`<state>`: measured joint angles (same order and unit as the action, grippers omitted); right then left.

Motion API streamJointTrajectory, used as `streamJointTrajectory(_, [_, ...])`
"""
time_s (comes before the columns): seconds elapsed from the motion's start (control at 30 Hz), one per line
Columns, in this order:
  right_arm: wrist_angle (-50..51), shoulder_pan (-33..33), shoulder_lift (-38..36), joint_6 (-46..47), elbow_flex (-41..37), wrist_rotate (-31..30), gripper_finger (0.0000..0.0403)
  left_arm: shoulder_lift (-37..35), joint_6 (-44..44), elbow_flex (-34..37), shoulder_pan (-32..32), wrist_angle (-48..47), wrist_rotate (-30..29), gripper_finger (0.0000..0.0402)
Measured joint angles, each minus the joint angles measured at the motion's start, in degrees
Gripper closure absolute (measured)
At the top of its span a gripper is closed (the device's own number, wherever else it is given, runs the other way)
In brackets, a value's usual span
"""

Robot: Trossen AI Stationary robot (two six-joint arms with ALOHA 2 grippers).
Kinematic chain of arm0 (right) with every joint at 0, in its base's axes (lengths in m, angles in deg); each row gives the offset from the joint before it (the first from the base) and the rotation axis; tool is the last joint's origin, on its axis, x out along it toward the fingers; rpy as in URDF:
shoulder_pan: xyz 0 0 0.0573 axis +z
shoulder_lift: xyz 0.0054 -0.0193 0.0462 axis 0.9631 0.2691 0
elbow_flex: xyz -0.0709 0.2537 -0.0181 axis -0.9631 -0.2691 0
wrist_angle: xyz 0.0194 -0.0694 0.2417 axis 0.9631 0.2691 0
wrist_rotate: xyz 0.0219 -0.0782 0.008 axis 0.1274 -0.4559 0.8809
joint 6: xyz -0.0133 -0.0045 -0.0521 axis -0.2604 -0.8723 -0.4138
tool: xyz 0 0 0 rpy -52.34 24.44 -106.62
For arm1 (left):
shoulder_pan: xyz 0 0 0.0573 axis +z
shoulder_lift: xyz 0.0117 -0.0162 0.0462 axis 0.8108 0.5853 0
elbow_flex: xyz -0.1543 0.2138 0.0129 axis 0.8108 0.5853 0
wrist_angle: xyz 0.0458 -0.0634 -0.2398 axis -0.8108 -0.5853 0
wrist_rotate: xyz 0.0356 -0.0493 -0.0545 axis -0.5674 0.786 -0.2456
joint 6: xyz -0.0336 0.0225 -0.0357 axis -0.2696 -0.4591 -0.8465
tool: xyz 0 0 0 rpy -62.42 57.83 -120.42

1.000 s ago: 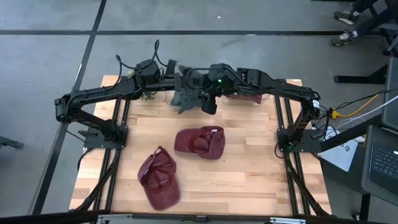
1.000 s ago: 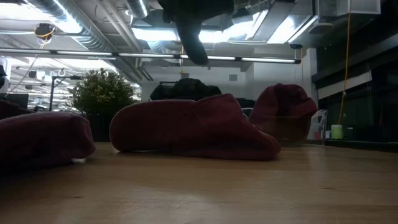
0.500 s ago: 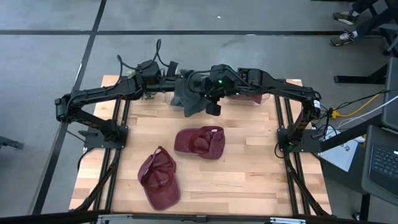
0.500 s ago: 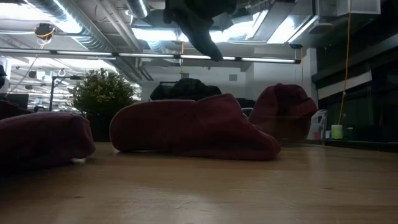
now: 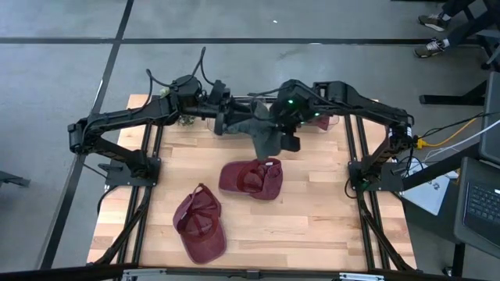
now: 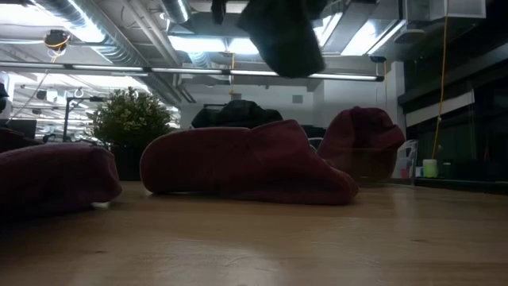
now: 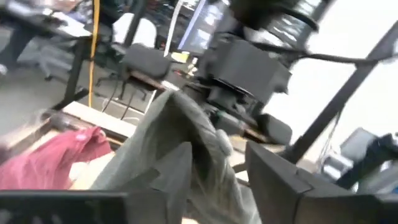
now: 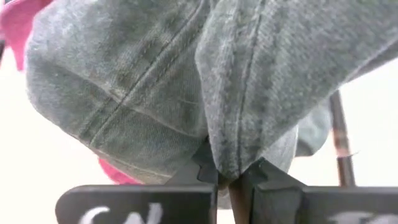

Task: Pick & Place hat
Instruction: Put the gray cap on the gray cap in the left transparent bin

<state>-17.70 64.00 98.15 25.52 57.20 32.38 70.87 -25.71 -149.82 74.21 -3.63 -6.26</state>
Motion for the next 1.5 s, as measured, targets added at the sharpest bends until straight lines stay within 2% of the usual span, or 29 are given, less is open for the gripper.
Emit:
streamJointTrajectory(0.17, [3.0, -1.4, -1.3, 1.9, 0.0, 11.4, 0.0390, -1.0, 12.7, 0.0, -1.0, -0.1, 2.8, 0.0215])
streamJointTrajectory(0.3, [3.0, -2.4, -1.4, 3.8, 0.0, 20.6, 0.0390, -2.6, 34.3, 0.0, -4.1, -0.2, 2.3, 0.0205])
streamJointTrajectory(0.4, [3.0, -2.8, -1.4, 4.5, 0.0, 24.0, 0.0388, -3.6, 48.9, 0.0, -6.8, 0.0, -0.5, 0.0206])
streamJointTrajectory(0.63, [2.9, -2.9, -1.4, 6.2, 0.0, 25.6, 0.0388, -4.9, 65.1, 0.0, -7.9, -0.4, -7.0, 0.0206])
streamJointTrajectory(0.87, [1.7, -2.9, -1.1, 9.1, 0.0, 28.2, 0.0388, -4.3, 84.5, 0.0, -8.7, -5.3, -13.2, 0.0214])
streamJointTrajectory(1.1, [1.0, -2.9, -1.1, 11.4, 0.0, 27.9, 0.0388, -3.4, 98.5, 0.0, -11.5, -4.4, -19.2, 0.0217])
streamJointTrajectory(1.27, [0.8, -2.9, -1.1, 12.5, 0.0, 27.9, 0.0388, -1.2, 105.1, 0.0, -13.3, -1.7, -20.7, 0.0217])
streamJointTrajectory(1.5, [0.8, -2.9, 0.6, 14.8, 0.0, 27.8, 0.0388, 1.1, 109.4, 0.0, -15.2, 5.9, -23.7, 0.0217])
